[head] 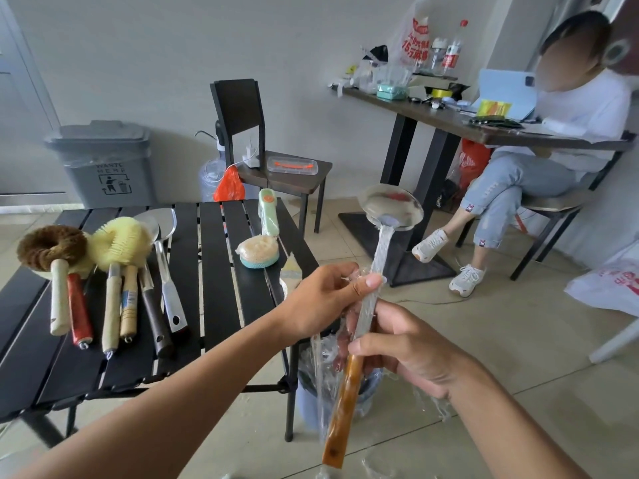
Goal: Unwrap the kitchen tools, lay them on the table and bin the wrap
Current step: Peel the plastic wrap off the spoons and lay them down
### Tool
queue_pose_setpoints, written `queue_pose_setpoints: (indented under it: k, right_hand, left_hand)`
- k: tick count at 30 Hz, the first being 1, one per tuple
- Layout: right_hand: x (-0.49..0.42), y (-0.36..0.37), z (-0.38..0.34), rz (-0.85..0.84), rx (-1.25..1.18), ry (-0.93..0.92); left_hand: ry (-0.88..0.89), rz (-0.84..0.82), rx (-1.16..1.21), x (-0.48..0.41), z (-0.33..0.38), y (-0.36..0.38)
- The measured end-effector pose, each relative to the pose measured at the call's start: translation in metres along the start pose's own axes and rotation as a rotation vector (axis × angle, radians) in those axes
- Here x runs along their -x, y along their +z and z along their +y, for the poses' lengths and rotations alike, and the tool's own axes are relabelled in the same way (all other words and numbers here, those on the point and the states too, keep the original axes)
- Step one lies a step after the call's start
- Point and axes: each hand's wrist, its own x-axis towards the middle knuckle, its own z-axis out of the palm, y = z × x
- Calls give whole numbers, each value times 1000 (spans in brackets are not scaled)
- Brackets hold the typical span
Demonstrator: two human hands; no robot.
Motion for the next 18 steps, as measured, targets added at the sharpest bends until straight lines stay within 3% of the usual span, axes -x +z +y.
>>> queue_pose_setpoints:
  k: [6, 12, 18]
  right_hand:
    - [-2, 10, 2, 102, -43, 39]
    - [-4, 9, 4, 126, -56, 44]
    - [-6, 1, 6, 126, -142, 14]
  left_hand:
    - [75, 100, -208, 0, 2, 3]
    - [205, 259, -588, 2, 1, -7]
    - [166, 360, -503, -5, -9, -19]
